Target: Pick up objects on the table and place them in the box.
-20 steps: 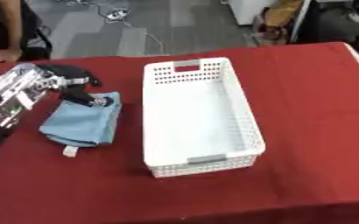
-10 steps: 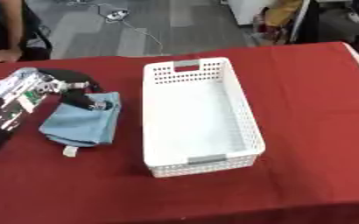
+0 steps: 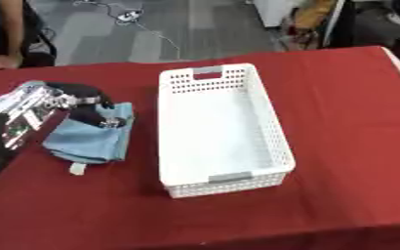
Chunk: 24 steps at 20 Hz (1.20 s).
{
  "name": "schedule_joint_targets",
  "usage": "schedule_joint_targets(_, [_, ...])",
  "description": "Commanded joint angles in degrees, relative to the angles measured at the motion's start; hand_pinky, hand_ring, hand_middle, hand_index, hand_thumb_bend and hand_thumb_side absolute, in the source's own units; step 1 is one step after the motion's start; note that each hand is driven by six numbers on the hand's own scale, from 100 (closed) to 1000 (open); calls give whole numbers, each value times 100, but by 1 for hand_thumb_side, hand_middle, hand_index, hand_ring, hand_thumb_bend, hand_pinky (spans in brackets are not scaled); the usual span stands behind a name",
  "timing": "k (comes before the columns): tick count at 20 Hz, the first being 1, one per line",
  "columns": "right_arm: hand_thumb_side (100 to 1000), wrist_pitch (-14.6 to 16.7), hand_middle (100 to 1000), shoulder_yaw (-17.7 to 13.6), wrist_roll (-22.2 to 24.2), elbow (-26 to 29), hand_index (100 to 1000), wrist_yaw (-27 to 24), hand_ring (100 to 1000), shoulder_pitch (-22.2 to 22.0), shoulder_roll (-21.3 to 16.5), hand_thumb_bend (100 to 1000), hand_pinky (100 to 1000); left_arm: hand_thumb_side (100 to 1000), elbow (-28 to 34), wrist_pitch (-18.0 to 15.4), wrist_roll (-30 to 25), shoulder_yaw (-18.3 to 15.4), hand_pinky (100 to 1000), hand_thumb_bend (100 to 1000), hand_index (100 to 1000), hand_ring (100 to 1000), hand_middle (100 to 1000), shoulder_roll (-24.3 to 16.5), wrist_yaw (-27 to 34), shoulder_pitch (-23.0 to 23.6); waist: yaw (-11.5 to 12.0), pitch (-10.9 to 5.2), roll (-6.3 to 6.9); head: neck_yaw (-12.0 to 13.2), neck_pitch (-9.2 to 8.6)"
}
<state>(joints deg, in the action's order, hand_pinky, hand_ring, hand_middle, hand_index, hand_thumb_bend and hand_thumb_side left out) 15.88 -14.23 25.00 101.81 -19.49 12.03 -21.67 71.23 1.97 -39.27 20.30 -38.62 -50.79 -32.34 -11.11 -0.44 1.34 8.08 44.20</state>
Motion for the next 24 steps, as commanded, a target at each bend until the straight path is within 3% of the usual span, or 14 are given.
schedule_joint_targets(1, [940,7,882,-11,-7,100,1000,-28,945,101,-129,100,811,1000,15,-109,20,-20,728,583,929,754,856,-75,-52,-86,1,-43,-14,61,-8])
schedule_joint_targets(12, [940,-3,882,-16,-18,105,1000,-49,944,130,-125,100,811,1000,-62,-243,95,-68,736,574,927,756,854,-12,-226,-111,10,-39,-15,63,-8])
schedule_joint_targets(24, [941,-20,881,-16,-37,126,1000,-68,944,178,-114,100,811,1000,-584,-533,-266,-4,786,763,949,794,865,181,-755,-402,-2,-24,1,103,-8])
